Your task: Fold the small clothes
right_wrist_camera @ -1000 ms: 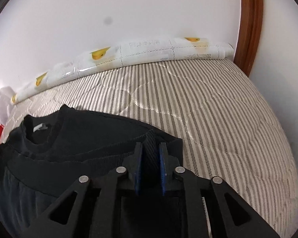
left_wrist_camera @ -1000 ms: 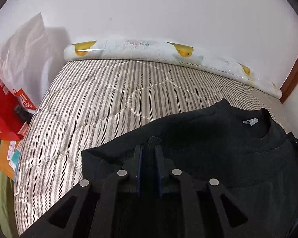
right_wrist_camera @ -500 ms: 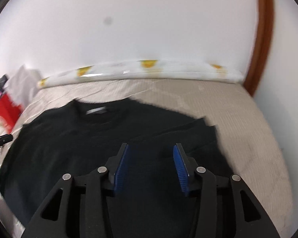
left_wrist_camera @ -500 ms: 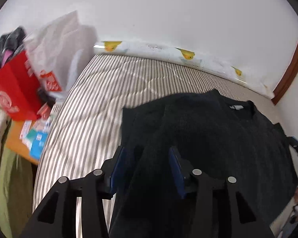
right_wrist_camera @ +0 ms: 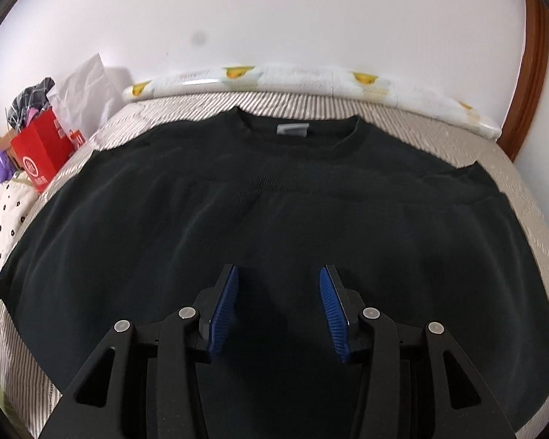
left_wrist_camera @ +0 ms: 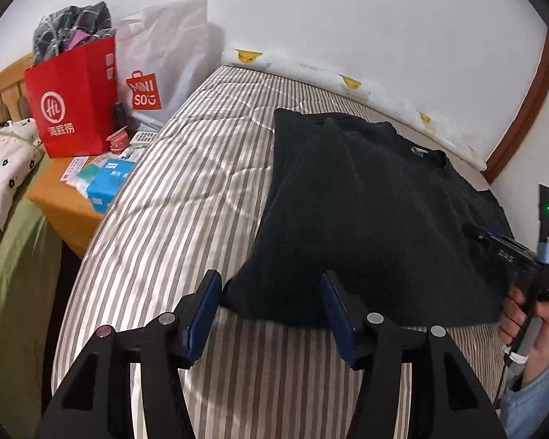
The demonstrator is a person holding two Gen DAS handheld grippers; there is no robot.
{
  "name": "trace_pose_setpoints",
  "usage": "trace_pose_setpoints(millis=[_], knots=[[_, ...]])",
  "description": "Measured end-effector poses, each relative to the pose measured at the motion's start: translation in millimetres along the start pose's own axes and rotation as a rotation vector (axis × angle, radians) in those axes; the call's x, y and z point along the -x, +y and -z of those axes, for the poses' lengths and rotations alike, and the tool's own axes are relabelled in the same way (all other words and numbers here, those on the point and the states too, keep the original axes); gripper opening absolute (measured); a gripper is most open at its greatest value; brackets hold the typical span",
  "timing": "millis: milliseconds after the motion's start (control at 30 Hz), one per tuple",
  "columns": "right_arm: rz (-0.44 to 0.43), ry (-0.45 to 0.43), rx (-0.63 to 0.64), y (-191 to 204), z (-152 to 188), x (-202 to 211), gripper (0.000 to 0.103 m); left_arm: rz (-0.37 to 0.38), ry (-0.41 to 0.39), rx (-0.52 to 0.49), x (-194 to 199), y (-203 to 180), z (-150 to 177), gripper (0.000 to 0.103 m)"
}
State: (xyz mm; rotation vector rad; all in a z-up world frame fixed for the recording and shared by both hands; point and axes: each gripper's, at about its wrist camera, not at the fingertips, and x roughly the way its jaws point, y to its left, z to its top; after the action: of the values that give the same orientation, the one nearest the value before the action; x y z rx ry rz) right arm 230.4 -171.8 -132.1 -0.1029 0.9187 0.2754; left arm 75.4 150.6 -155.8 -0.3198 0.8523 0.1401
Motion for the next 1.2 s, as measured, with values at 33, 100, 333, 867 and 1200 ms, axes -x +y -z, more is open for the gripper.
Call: trace_pose_setpoints(millis=[33,100,333,867,1200], knots=[[0.014,-0.005,-0.006,1.3,1.1,-0.9,0.046,0.014,-0.002,0.01,3.2,2.1,4.4,0.052],[0.039,-0.009,-0.022,2.5,2.8,-4.6,0.047,0.04,-0.002,0.031,7.7,4.9,10.2,0.052],[0.089,0.03,0.021,13.9,20.3,5.9,0.047,0.189,0.051,0.128,4.2,11.1,29.2,0.052],[0.099,-0.029,0.042,15.0,72.0,42.7,0.048,0.195,0.016,0.104,-22.8,-8.9,20.6,0.052],[0.144,-0.023,0.003,18.4,72.0,41.7,0.048,0.2,0.022,0.11,-23.2,-7.1,19.4,0.052]])
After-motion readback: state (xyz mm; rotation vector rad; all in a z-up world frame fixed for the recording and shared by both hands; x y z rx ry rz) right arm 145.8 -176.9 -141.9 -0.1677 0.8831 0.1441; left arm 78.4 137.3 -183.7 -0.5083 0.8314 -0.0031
